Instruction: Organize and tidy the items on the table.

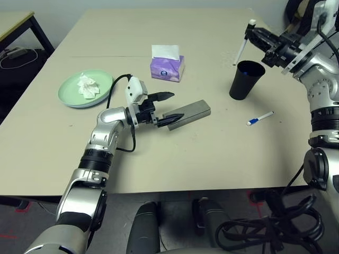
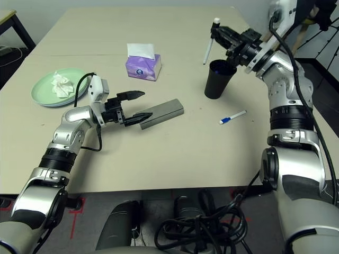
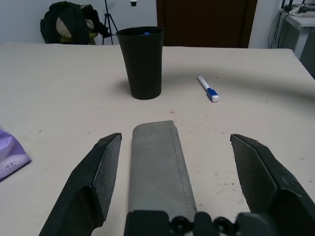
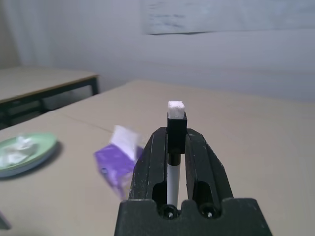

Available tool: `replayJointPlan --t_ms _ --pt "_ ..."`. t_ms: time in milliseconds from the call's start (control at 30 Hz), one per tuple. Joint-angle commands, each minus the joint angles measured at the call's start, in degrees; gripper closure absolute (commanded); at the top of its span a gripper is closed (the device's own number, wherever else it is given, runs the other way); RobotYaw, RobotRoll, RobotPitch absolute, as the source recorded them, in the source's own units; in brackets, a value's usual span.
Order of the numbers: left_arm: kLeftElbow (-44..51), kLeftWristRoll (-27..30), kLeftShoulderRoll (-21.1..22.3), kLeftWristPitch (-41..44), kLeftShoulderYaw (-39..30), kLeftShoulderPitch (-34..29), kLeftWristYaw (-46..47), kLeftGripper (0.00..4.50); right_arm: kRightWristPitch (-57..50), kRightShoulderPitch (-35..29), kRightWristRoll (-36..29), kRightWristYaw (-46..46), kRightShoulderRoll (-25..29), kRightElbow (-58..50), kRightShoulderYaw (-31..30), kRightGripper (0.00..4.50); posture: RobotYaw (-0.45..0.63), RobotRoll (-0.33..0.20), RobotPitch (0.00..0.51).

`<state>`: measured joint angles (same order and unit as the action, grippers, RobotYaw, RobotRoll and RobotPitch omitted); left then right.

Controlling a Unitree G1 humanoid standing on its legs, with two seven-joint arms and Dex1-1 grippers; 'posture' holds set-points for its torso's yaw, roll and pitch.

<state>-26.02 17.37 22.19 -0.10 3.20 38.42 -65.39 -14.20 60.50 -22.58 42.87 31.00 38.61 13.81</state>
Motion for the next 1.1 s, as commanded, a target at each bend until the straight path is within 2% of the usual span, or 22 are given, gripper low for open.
replayJointPlan --t_ms 33,500,933,1100 --pt "0.26 -0.36 0.63 0.56 -0.24 0.10 0.05 0.00 -0.70 1.32 3.67 -6.90 0.66 2.90 -0.32 4.18 0.01 0.000 0.078" --pt "-4.48 -0.09 1.02 1.21 -3.50 5.56 3.61 0.00 -3.99 -0.09 6.76 -14.77 -1.92 0.07 -1.46 4.18 0.00 0.000 0.080" --pt "-4.68 -0.22 1.87 0.86 -4.35 5.06 2.82 0.00 -4.48 -2.45 8.32 -17.52 -2.42 -2.09 -1.98 4.18 0.00 0.000 0.089" --pt "-4.68 -0.37 2.08 0.64 -4.19 4.80 2.43 0.00 -4.56 -2.84 8.89 -18.32 -2.53 -2.73 -2.08 2.36 0.00 0.000 0.090"
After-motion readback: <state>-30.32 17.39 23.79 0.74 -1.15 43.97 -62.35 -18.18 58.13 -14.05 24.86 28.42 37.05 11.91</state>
